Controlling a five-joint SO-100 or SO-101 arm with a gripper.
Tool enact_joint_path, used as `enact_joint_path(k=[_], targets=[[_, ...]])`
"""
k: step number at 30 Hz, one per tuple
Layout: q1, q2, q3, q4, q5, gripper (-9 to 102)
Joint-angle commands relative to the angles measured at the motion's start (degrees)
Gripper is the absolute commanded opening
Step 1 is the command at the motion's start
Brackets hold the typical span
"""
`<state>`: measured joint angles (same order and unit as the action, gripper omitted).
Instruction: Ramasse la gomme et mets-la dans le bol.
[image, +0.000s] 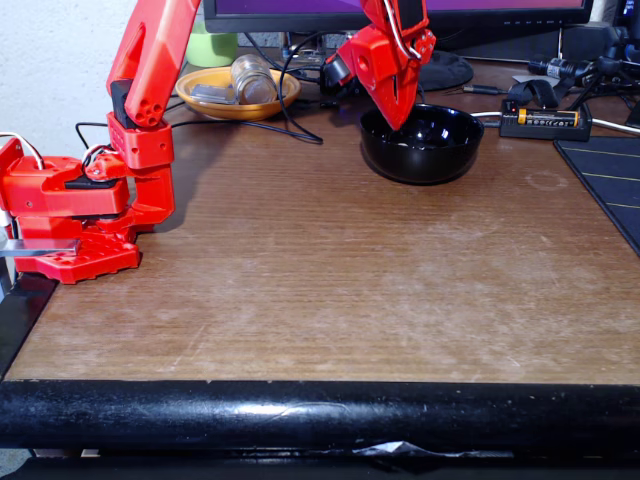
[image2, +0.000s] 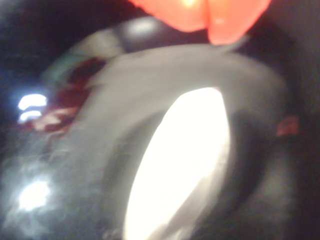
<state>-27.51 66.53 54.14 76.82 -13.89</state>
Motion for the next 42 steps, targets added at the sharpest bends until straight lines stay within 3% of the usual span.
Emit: enact_joint_path(k=[1,9,23,30,42], targets=[[0.26,7.12,-5.71,3.60,0.97,-6],[3.96,20.74,4.75,6.50,3.08,-6],[16.70,54.23,48.87,-10.55,1.58,-6],[15.03,75.50,69.70,-16.44,-0.70,-6],[8.09,95.63,91.05,-19.07,-1.41,-6]])
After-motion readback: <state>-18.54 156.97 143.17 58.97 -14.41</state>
